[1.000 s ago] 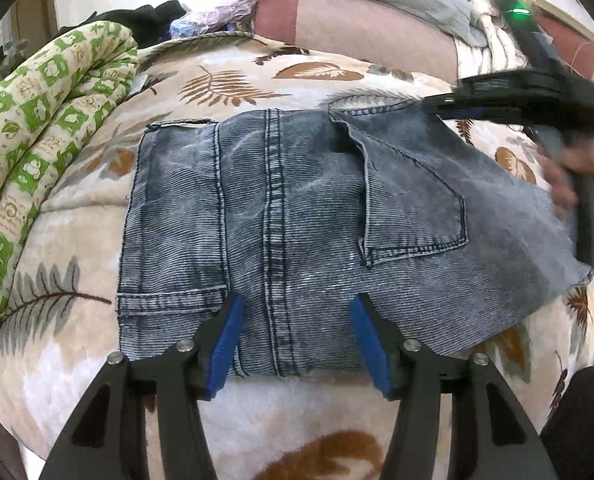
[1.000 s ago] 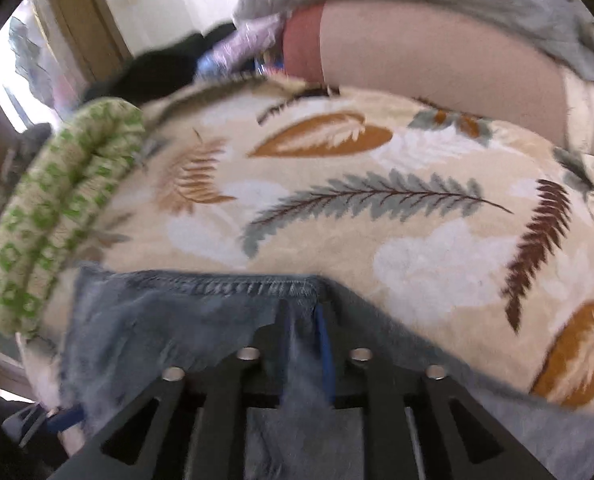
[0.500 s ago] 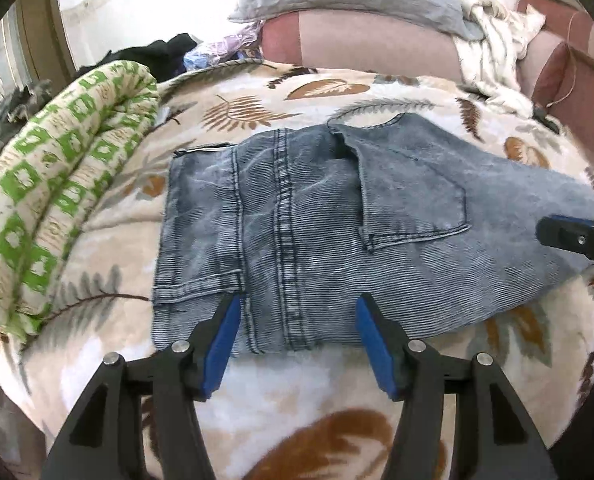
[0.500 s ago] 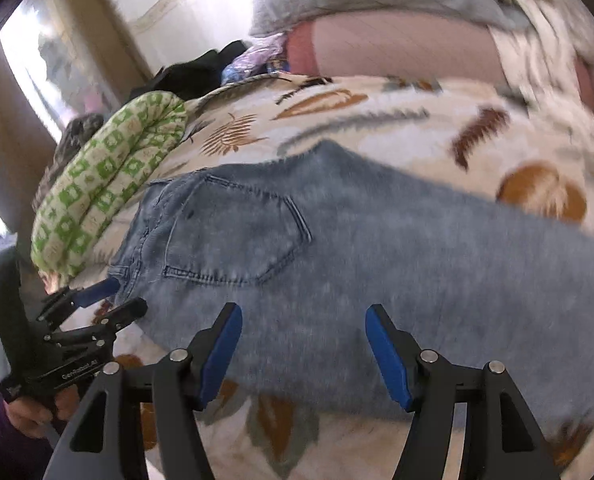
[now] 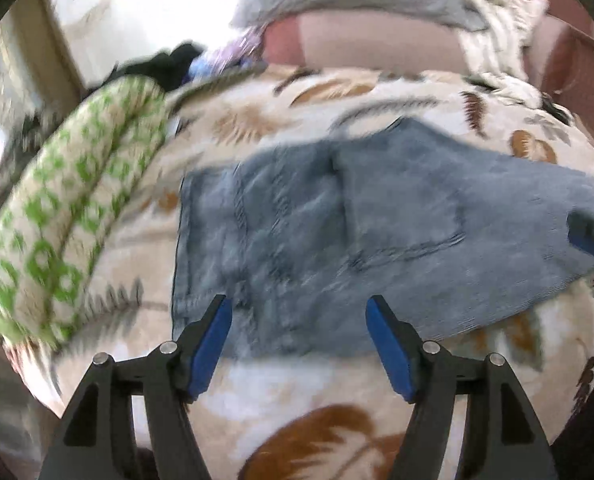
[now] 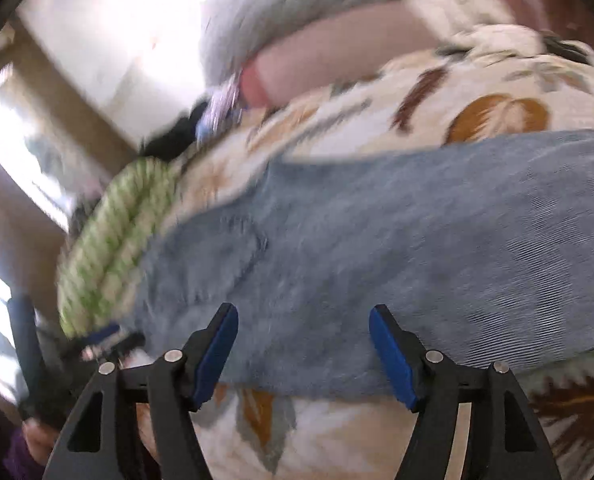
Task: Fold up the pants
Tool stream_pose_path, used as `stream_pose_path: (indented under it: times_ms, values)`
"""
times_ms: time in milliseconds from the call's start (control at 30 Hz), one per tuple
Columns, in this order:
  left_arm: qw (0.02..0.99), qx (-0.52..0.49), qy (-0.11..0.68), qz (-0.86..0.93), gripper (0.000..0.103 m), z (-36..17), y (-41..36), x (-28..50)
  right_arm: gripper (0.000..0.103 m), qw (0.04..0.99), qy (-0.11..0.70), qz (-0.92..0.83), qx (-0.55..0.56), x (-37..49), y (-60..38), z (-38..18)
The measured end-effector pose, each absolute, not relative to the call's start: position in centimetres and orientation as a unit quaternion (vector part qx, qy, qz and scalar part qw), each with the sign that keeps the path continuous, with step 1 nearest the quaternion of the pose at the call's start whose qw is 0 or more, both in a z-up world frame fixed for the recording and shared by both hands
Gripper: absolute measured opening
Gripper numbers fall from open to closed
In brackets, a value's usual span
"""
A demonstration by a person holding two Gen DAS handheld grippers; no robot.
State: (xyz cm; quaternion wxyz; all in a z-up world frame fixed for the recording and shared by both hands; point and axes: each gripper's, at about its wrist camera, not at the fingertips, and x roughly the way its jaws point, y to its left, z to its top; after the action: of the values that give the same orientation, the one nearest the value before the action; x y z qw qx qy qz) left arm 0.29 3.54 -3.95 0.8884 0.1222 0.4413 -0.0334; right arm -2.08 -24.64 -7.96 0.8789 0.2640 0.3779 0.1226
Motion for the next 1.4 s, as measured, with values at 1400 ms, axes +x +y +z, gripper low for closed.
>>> stream_pose_path:
  times_ms: [1400]
  values:
    - [0.660,0.345,0.508,-0.432,0.072,-7.4,-44.7,12.6,0.092,0.718,0.140,-0.069,0.678,-15.2,-47.3,-13.7]
